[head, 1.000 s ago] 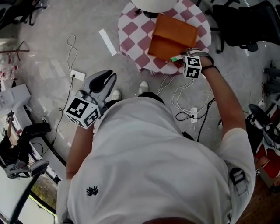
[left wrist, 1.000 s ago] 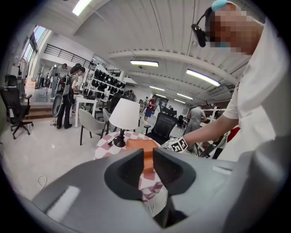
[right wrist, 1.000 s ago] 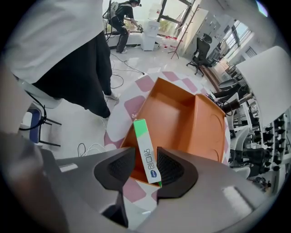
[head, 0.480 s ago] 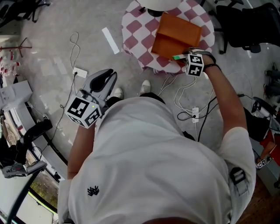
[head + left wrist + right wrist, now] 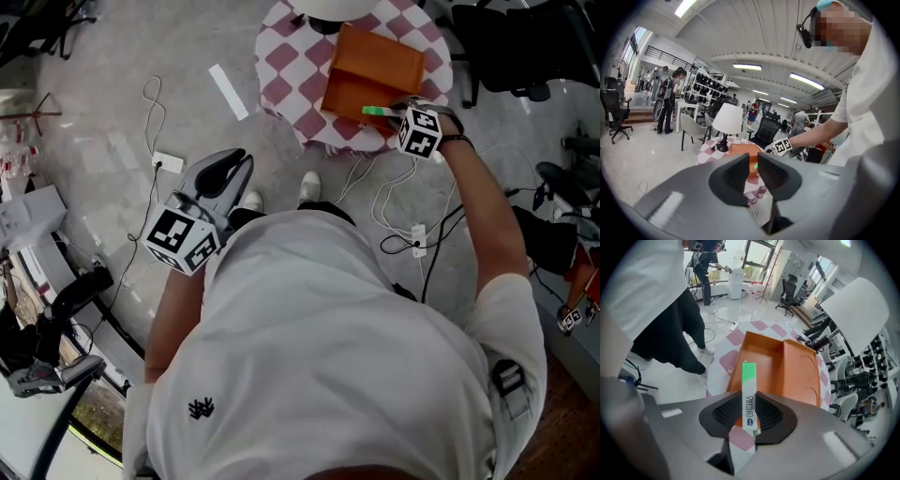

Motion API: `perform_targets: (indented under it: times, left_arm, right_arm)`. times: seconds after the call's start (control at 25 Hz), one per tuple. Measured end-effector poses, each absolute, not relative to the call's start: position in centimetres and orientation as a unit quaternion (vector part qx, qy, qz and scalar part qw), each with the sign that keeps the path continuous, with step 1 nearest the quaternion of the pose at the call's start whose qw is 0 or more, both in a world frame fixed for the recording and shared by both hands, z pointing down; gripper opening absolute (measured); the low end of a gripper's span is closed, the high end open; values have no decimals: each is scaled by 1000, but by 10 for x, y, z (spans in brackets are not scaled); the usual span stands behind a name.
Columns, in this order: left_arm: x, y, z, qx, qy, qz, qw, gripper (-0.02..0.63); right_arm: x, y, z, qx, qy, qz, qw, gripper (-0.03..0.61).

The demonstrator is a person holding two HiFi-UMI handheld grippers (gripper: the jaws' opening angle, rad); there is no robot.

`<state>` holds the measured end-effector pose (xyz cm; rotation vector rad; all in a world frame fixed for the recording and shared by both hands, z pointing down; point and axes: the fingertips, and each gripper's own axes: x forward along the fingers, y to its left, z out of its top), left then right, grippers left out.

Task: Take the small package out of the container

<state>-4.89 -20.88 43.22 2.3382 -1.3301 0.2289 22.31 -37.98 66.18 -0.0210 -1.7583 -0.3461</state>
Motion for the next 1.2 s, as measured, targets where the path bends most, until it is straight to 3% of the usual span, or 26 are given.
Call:
perform_targets:
  times: [0.56, 1.2]
  left_arm:
    - [-71, -188, 424, 884, -419, 119, 172, 106]
    - [-126, -138, 429, 906, -358, 139, 179, 83]
  right_arm:
    - [217, -351, 590, 138, -782, -68, 604, 84]
    - [173, -215, 528, 254, -787, 35, 561, 84]
